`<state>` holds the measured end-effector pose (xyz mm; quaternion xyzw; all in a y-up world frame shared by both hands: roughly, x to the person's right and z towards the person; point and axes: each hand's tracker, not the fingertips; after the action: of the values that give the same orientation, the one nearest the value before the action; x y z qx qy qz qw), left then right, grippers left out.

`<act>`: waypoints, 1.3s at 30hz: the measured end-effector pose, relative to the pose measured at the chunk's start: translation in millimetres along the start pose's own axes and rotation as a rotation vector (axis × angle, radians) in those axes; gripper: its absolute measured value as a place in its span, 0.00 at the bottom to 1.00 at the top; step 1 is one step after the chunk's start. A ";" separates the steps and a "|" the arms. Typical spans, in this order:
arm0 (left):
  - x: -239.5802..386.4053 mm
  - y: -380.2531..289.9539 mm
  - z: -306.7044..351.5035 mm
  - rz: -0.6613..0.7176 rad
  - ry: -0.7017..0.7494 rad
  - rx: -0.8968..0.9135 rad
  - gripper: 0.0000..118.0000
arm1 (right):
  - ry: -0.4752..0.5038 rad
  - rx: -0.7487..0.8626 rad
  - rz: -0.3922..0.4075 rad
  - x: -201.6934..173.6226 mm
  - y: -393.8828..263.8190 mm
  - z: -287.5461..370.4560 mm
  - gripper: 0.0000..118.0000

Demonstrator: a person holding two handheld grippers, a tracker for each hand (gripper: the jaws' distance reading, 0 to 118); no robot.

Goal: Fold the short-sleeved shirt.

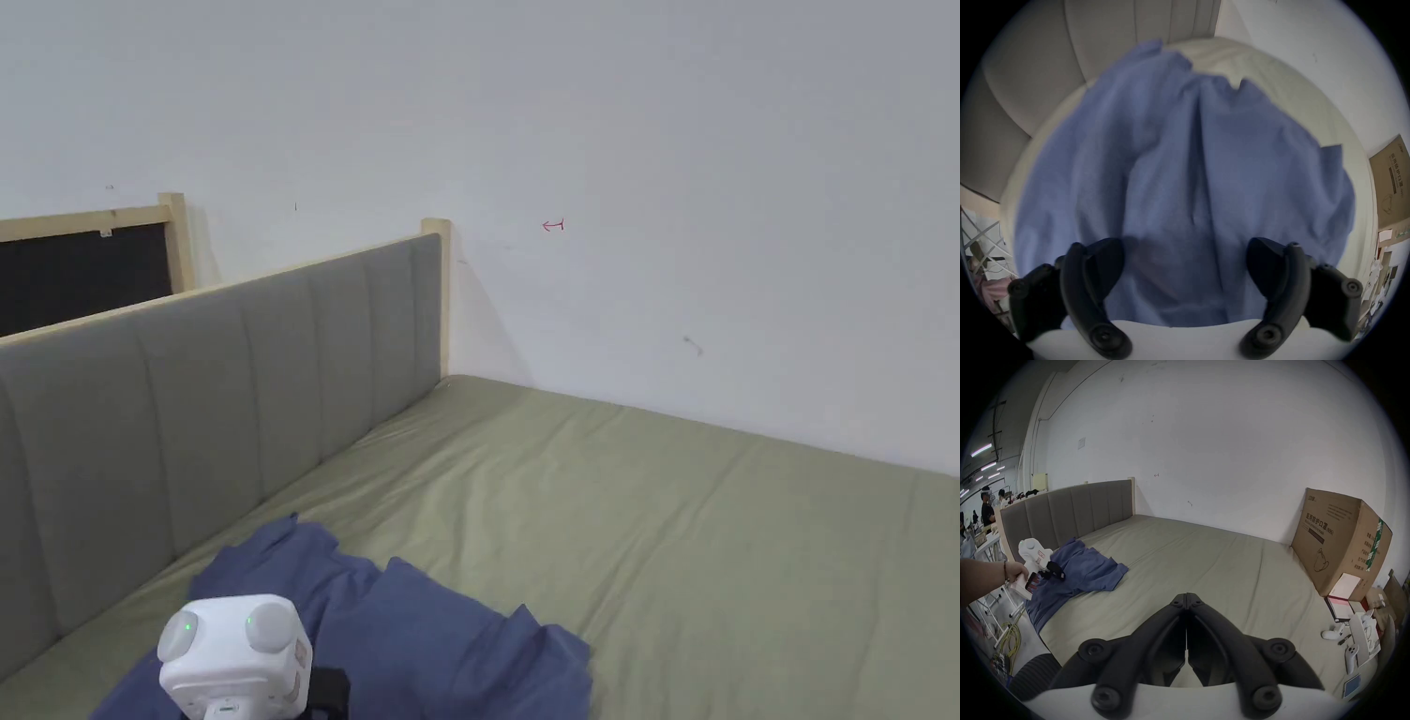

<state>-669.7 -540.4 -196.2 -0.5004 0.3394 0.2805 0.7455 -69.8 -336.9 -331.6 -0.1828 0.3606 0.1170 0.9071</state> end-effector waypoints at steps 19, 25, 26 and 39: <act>-4.7 -32.0 64.1 -0.200 -0.044 0.354 0.03 | 0.106 -0.010 -0.091 3.6 2.6 -11.2 0.00; 10.6 -18.2 180.0 -0.309 -0.051 0.581 0.03 | 0.109 0.057 -0.180 17.2 5.2 7.2 0.00; 17.8 -17.3 202.0 -0.332 -0.086 0.615 0.03 | 0.110 0.085 -0.202 20.0 6.0 12.9 0.00; 263.1 -78.3 380.0 -0.584 -0.780 0.766 0.03 | -0.010 0.250 -0.329 92.3 4.8 80.6 0.00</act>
<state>-363.7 -190.6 -257.5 -0.1302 -0.0324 0.0855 0.9873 43.5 -291.6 -342.9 -0.1247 0.3330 -0.0777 0.9314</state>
